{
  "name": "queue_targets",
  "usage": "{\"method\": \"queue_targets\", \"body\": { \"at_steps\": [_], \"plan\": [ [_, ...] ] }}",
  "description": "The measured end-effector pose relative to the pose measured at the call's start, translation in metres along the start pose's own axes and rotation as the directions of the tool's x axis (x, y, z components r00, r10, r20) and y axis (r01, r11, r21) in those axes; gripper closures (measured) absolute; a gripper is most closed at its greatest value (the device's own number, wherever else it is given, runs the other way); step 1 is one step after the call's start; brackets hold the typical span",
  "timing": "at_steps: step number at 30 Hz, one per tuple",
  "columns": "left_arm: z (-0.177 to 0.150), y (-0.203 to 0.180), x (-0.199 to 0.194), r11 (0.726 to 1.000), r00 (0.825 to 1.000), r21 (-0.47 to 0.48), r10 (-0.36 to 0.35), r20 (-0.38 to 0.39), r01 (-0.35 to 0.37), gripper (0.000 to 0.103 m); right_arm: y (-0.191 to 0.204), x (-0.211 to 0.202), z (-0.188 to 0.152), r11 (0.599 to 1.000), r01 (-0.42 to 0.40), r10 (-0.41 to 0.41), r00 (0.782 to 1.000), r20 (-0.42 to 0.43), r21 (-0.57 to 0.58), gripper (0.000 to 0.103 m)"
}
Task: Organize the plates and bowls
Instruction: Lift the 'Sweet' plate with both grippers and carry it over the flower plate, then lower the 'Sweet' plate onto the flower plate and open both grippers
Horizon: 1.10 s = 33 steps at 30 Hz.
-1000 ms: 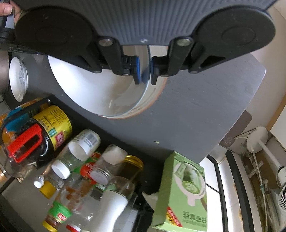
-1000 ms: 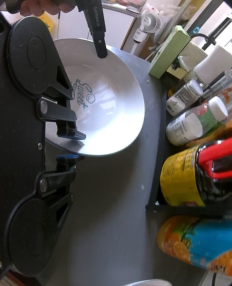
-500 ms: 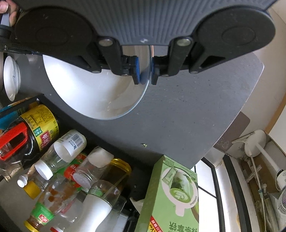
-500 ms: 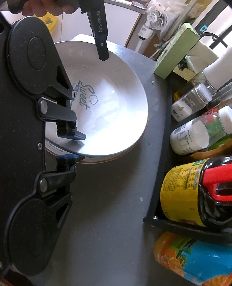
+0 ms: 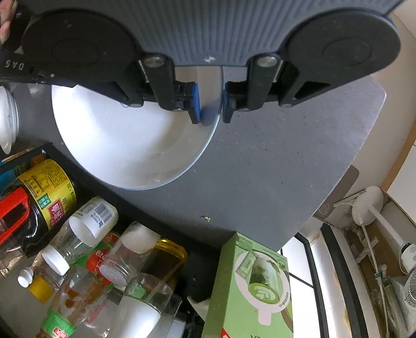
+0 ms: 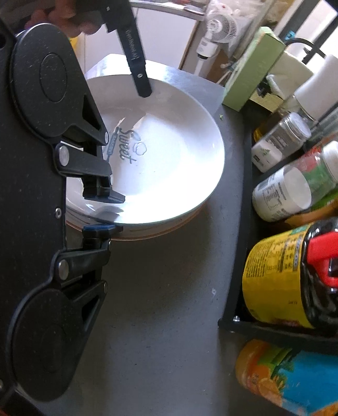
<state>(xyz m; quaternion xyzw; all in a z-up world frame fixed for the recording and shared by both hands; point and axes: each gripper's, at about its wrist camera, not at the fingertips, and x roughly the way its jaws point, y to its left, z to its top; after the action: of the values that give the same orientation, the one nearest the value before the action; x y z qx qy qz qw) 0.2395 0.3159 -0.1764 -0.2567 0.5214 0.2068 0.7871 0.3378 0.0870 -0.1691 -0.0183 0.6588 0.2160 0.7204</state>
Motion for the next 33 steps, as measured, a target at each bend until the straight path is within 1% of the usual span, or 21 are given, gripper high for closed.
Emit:
{"method": "queue_targets", "body": {
  "at_steps": [3, 6, 11, 16, 18, 22, 25, 28, 29, 32, 33],
  "plan": [
    [-0.002, -0.002, 0.004, 1.0, 1.0, 0.004, 0.0, -0.004, 0.0, 0.086, -0.004, -0.004, 0.001, 1.0, -0.014, 0.014, 1.0, 0.003, 0.018, 0.086],
    [-0.003, -0.007, 0.003, 0.999, 1.0, 0.036, 0.02, 0.009, -0.02, 0.085, -0.002, -0.005, -0.001, 1.0, -0.009, 0.009, 1.0, 0.001, -0.007, 0.086],
    [-0.004, -0.01, 0.003, 0.998, 0.999, 0.047, 0.03, 0.014, -0.03, 0.084, 0.001, -0.006, -0.001, 1.0, -0.001, 0.001, 1.0, -0.009, -0.019, 0.084],
    [-0.002, -0.011, 0.003, 0.999, 0.999, 0.029, 0.036, 0.007, -0.036, 0.084, 0.001, -0.008, 0.0, 1.0, -0.01, 0.01, 1.0, -0.01, -0.029, 0.084],
    [-0.002, -0.014, 0.002, 0.999, 0.999, 0.035, 0.04, 0.005, -0.04, 0.085, -0.001, -0.012, -0.001, 0.999, 0.012, -0.012, 1.0, -0.001, -0.036, 0.081],
    [-0.003, -0.017, 0.001, 0.997, 0.998, 0.047, 0.057, 0.011, -0.057, 0.085, -0.007, -0.019, -0.001, 1.0, -0.028, 0.028, 1.0, 0.004, -0.014, 0.081],
    [-0.002, -0.017, 0.001, 0.998, 0.998, 0.033, 0.058, -0.004, -0.058, 0.085, -0.01, -0.021, -0.004, 1.0, -0.023, 0.023, 1.0, 0.012, -0.012, 0.081],
    [0.0, -0.02, -0.001, 0.996, 0.997, 0.049, 0.076, -0.019, -0.075, 0.084, -0.015, -0.027, -0.008, 1.0, -0.027, 0.027, 0.999, 0.02, -0.008, 0.081],
    [-0.001, -0.02, -0.002, 0.996, 0.997, 0.048, 0.073, -0.02, -0.072, 0.083, -0.016, -0.029, -0.009, 1.0, -0.03, 0.03, 0.999, 0.023, -0.006, 0.081],
    [-0.002, -0.02, -0.007, 0.997, 0.996, 0.024, 0.079, -0.029, -0.079, 0.079, -0.021, -0.036, -0.012, 0.999, -0.045, 0.045, 0.998, 0.036, 0.007, 0.079],
    [-0.002, -0.02, -0.01, 0.996, 0.996, 0.02, 0.088, -0.029, -0.087, 0.078, -0.023, -0.038, -0.013, 0.999, -0.047, 0.047, 0.998, 0.038, 0.009, 0.075]
  ]
}}
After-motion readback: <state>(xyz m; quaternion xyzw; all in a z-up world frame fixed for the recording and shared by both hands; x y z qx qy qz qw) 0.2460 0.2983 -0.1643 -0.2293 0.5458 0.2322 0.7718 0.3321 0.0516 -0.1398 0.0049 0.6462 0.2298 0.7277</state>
